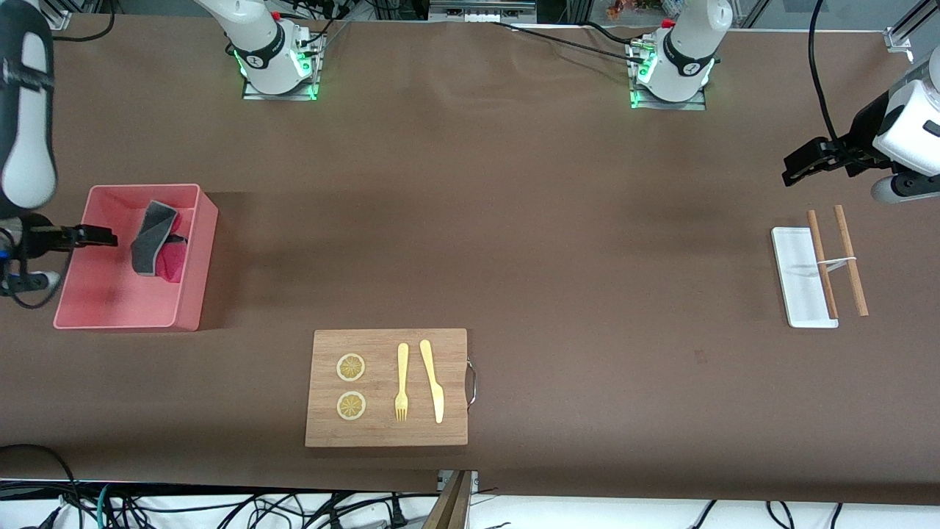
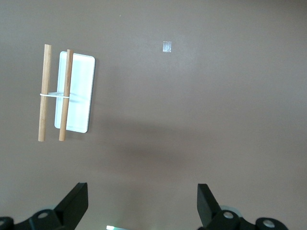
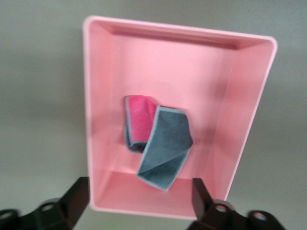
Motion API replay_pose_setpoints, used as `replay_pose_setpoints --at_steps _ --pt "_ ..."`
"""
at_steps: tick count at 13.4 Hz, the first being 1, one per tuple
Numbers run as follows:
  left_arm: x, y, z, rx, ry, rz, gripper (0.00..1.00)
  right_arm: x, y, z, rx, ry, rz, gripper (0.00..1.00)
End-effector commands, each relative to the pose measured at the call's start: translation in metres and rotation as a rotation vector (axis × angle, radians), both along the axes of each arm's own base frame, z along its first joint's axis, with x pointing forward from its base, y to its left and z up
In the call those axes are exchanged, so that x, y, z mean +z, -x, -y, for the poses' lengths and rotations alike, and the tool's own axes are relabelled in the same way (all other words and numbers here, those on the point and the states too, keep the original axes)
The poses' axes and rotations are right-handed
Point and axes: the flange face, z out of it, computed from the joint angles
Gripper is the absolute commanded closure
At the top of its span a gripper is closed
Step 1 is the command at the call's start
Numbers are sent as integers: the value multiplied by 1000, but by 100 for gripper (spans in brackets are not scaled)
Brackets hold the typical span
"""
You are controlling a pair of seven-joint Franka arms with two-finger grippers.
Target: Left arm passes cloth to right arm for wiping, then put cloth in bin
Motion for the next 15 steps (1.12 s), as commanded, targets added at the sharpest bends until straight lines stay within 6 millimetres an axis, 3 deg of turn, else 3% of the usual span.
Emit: replay_pose_setpoints --at_steps 1,5,9,11,15 --pt "3 4 0 -19 2 1 0 55 11 -34 -1 -38 23 0" --pt "3 4 0 -19 2 -1 0 117 29 -86 -31 -52 51 0" --pt "3 5 0 -19 2 -4 0 163 45 -128 100 55 94 0" --pt "3 5 0 -19 2 -4 0 194 44 -130 104 74 167 0" --pt "2 5 0 -19 2 -7 0 201 45 -132 100 64 175 0"
